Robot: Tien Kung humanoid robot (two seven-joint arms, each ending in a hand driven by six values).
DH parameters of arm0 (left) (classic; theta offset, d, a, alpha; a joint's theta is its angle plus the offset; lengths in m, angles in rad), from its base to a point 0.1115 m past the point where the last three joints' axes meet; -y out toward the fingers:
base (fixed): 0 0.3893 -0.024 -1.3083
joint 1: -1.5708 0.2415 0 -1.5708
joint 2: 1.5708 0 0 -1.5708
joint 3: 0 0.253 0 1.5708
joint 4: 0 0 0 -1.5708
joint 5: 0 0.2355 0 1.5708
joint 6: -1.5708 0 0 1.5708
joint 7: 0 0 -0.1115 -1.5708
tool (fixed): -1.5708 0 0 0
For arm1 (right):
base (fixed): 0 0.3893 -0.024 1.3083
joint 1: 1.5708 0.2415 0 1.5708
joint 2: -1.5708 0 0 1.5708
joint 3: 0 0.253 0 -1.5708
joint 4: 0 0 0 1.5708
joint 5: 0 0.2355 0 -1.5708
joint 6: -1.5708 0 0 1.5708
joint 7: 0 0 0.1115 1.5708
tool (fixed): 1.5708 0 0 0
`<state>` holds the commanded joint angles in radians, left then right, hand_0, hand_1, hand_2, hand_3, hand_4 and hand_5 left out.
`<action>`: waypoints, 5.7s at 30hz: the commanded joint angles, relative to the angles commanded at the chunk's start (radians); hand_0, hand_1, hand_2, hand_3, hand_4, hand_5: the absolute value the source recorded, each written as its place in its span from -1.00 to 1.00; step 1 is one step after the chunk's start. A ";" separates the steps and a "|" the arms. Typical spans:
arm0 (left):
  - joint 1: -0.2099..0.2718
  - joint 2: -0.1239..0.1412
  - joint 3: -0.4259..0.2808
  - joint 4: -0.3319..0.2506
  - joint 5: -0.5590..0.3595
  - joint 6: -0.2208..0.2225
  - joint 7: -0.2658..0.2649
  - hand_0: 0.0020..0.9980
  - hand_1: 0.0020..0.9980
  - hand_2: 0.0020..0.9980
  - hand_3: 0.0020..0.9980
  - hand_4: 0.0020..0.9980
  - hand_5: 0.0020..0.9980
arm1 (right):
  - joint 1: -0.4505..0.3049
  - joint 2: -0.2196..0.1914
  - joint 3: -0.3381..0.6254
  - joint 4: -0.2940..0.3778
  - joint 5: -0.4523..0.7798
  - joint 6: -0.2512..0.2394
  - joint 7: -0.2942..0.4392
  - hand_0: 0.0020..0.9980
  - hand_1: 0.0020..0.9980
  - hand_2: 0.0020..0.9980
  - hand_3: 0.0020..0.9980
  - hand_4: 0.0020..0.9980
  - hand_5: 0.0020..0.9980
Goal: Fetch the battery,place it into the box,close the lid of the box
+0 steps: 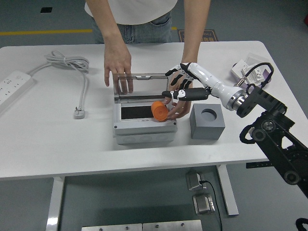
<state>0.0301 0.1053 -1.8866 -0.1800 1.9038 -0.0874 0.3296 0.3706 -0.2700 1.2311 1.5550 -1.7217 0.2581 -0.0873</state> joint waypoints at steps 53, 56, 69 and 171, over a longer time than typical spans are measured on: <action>-0.026 0.023 0.017 0.000 0.012 -0.001 0.004 0.20 0.25 0.24 0.30 0.44 -0.52 | 0.388 0.095 -0.133 -0.636 -0.002 -0.102 0.186 -0.09 -0.07 0.14 0.37 0.91 0.33; -0.028 0.024 0.019 0.000 0.012 -0.001 0.004 0.20 0.25 0.24 0.30 0.44 -0.51 | 0.396 0.105 -0.148 -0.667 0.002 -0.110 0.200 -0.08 -0.07 0.14 0.36 0.91 0.34; -0.031 0.024 0.020 0.000 0.012 -0.001 0.004 0.20 0.25 0.24 0.30 0.44 -0.51 | 0.389 0.148 -0.196 -0.686 0.015 -0.123 0.228 -0.06 -0.07 0.13 0.33 0.90 0.34; 0.008 0.019 -0.017 0.000 0.011 -0.002 0.002 0.20 0.25 0.24 0.30 0.44 -0.51 | -0.327 0.068 0.420 -0.069 -0.149 -0.159 0.146 -0.10 -0.09 0.11 0.30 0.86 0.29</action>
<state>0.0384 0.1239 -1.9037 -0.1800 1.9150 -0.0899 0.3317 0.0438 -0.2025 1.6513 1.4864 -1.8704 0.0987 0.0582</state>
